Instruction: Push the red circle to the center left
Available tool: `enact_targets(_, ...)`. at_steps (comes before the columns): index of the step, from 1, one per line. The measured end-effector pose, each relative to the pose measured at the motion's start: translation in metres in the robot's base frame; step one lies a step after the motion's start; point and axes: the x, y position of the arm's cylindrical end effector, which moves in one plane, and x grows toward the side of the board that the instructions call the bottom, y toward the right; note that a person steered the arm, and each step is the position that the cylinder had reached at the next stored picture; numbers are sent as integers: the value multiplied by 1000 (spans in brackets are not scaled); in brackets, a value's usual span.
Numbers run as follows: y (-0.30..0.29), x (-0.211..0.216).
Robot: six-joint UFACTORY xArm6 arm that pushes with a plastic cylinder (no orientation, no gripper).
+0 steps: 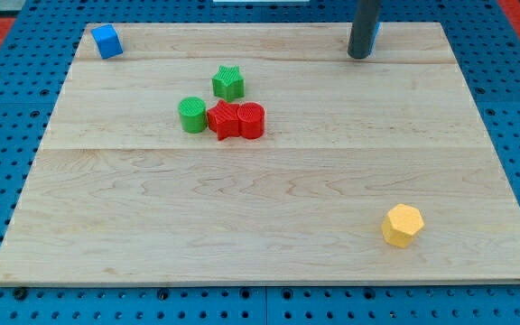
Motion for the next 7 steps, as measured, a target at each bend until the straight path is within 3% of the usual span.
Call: enact_targets(7, 12, 46)
